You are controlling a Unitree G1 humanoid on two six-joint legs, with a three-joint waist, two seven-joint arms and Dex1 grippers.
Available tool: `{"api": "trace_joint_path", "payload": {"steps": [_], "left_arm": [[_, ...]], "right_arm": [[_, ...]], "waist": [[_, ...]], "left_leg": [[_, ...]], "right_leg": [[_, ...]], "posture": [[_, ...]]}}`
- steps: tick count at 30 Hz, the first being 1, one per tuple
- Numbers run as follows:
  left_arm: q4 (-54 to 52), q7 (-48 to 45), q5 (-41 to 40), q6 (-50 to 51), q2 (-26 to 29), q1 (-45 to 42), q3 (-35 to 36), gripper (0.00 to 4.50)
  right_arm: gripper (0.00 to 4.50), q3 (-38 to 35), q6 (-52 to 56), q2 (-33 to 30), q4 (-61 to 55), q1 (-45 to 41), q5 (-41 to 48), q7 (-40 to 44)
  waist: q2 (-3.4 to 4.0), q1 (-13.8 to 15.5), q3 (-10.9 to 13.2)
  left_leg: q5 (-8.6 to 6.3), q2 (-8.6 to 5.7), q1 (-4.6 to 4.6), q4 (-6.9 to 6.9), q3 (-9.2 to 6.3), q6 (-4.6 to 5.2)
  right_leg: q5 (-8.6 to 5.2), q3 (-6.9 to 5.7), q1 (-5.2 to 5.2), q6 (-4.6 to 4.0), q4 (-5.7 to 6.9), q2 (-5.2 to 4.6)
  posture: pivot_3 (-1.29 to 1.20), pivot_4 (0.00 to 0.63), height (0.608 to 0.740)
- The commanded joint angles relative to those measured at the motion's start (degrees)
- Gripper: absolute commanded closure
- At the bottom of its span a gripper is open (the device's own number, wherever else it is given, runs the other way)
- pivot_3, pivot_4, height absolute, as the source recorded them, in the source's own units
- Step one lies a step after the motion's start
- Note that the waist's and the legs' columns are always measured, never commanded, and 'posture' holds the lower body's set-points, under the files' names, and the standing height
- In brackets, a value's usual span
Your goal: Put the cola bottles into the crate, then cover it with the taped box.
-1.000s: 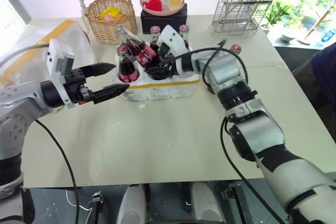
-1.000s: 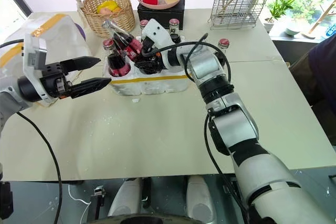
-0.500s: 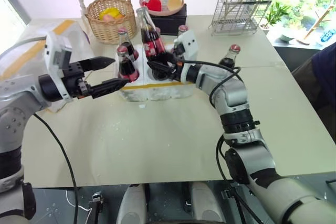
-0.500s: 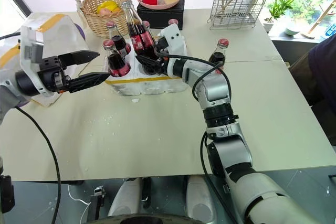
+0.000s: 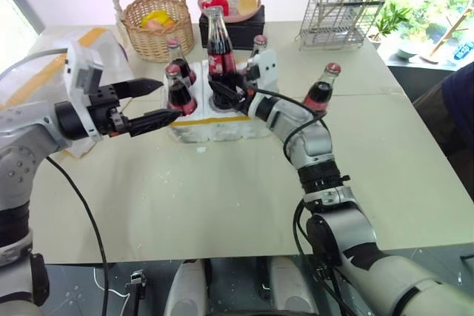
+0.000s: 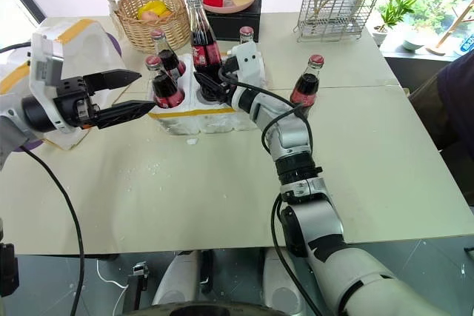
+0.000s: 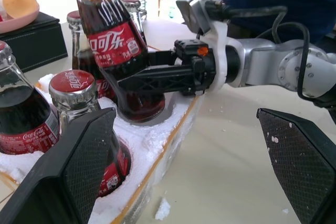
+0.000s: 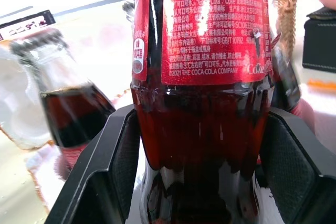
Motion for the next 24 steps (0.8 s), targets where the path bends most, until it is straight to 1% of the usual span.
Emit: {"api": "trace_joint_path", "payload": {"steps": [1,2,4,6,10,12,14,16,18,20,24], "left_arm": [[-1.37,0.12,-0.71,-0.22,1.36,-1.05,1.69,0.0],[-1.41,0.15,-0.75,-0.18,1.4,-1.03,1.72,0.0],[-1.56,0.29,-0.91,-0.05,1.4,-1.03,1.72,0.0],[-1.66,0.48,-1.01,0.03,1.27,-1.1,1.57,0.0],[-1.52,0.61,-1.15,-0.07,1.06,-1.28,1.04,0.0],[-1.29,0.55,-1.11,-0.17,0.94,-1.46,0.73,0.0],[-1.3,0.52,-1.23,-0.1,0.74,-1.61,0.41,0.0],[-1.63,0.4,-1.67,0.17,0.5,-1.62,0.07,0.0],[-1.89,0.27,-1.92,0.37,0.21,-1.48,-0.37,0.0],[-2.03,0.21,-2.06,0.51,-0.08,-1.34,-0.64,0.0],[-1.74,-0.66,-1.67,0.1,-1.18,-1.46,-2.44,0.0]], "right_arm": [[1.87,0.65,-2.66,1.02,-3.98,0.19,1.01,0.77],[1.87,0.7,-2.72,1.04,-4.08,0.36,1.03,0.67],[0.82,0.98,-3.08,0.97,-4.31,0.85,0.59,0.11],[0.02,1.18,-3.28,0.87,-4.95,1.3,0.4,-0.27],[0.02,1.8,-1.83,-0.86,-10.08,3.15,0.61,0.02],[0.02,1.67,0.21,-2.02,-13.23,3.81,1.31,-0.1],[0.02,1.68,4.15,-4.47,-18.92,4.78,2.45,0.68],[0.02,0.85,10.75,-8.57,-26.98,6.17,5.31,2.22],[0.02,-1.03,18.23,-14.73,-35.76,8.32,9.44,4.06],[0.02,-3.2,23.64,-19.38,-41.75,10.16,13.14,4.8],[0.02,-13.76,37.04,-31.86,-51.96,17.74,22.98,5.82]], "waist": [[0.0,0.0,0.0],[0.0,0.0,0.0],[0.0,0.0,0.0],[0.0,0.0,0.0],[0.0,0.06,0.0],[0.0,0.24,0.0],[0.0,0.23,0.0],[0.0,0.47,0.0],[-0.01,0.56,-0.01],[-0.02,0.55,-0.01],[-0.03,0.78,-0.02]], "left_leg": [[0.0,0.0,0.0,0.0,0.0,0.0],[0.0,0.0,0.0,0.0,0.0,0.0],[0.0,0.0,0.0,0.0,-0.01,0.0],[0.0,0.0,0.02,0.0,-0.01,0.0],[0.0,0.0,0.03,0.0,-0.01,0.0],[0.0,0.0,0.02,0.0,-0.01,0.0],[0.0,0.0,0.02,0.03,0.0,-0.01],[0.0,0.0,0.02,0.04,-0.02,-0.01],[0.0,0.0,0.02,0.04,-0.02,-0.01],[0.0,0.0,0.02,0.04,-0.01,0.0],[0.0,0.0,0.09,0.02,-0.02,0.0]], "right_leg": [[0.0,0.0,0.0,0.0,0.0,0.0],[0.0,0.0,0.0,0.0,0.0,0.0],[0.0,0.0,0.01,0.0,0.01,0.0],[0.0,0.0,0.01,0.0,0.01,0.0],[0.0,0.0,0.02,0.0,0.02,0.0],[0.0,0.0,0.02,0.0,0.01,-0.01],[0.0,0.0,0.04,0.0,0.01,-0.01],[0.0,-0.01,0.05,0.0,0.02,-0.01],[0.0,-0.01,0.06,0.0,-0.01,-0.02],[0.0,-0.01,0.09,0.0,-0.04,-0.03],[-0.01,-0.03,0.15,-0.02,-0.05,-0.02]], "posture": [[0.0,0.15,0.74],[0.0,0.15,0.74],[0.0,0.15,0.74],[0.0,0.15,0.74],[0.0,0.15,0.74],[0.0,0.15,0.74],[0.0,0.15,0.74],[0.0,0.15,0.74],[0.0,0.15,0.74],[0.0,0.15,0.74],[0.0,0.15,0.74]]}}
